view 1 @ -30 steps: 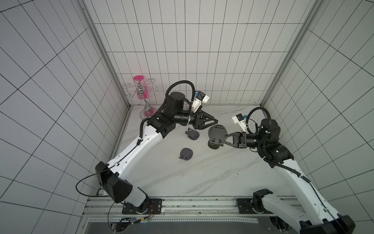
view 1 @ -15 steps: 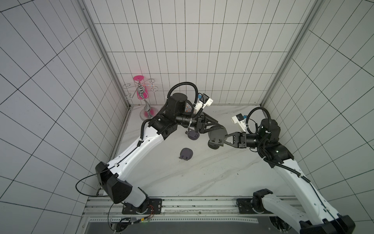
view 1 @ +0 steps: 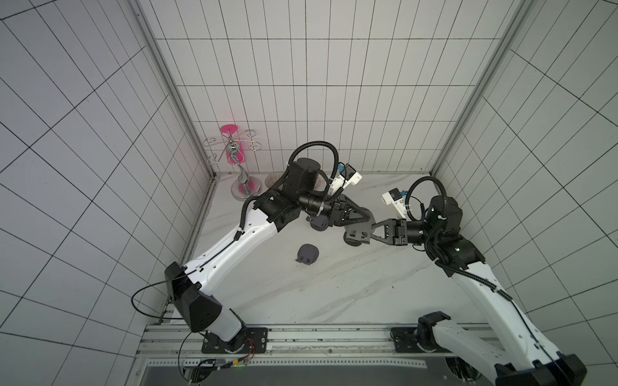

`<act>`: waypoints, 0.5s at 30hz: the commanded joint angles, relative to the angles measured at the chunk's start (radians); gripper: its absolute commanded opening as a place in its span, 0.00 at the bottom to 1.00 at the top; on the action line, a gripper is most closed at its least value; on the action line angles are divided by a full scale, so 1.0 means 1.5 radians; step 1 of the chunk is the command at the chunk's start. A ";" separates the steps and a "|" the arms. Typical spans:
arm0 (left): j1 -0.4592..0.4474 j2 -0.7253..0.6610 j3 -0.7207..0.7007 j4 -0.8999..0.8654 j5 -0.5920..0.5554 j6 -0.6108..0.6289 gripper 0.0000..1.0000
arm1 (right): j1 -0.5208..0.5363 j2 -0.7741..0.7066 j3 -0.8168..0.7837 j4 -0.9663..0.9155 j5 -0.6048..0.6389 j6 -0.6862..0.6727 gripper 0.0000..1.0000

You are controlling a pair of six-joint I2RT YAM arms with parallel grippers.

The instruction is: Open the phone stand

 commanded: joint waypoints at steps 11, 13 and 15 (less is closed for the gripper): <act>-0.014 0.007 0.018 -0.022 0.027 0.037 0.00 | 0.000 0.025 0.034 0.038 0.017 0.033 0.00; -0.015 0.006 0.016 -0.009 0.022 0.029 0.00 | 0.001 0.032 0.033 0.041 0.016 0.045 0.00; -0.014 0.009 0.018 0.001 0.020 0.024 0.00 | 0.001 0.038 0.035 0.041 0.017 0.058 0.00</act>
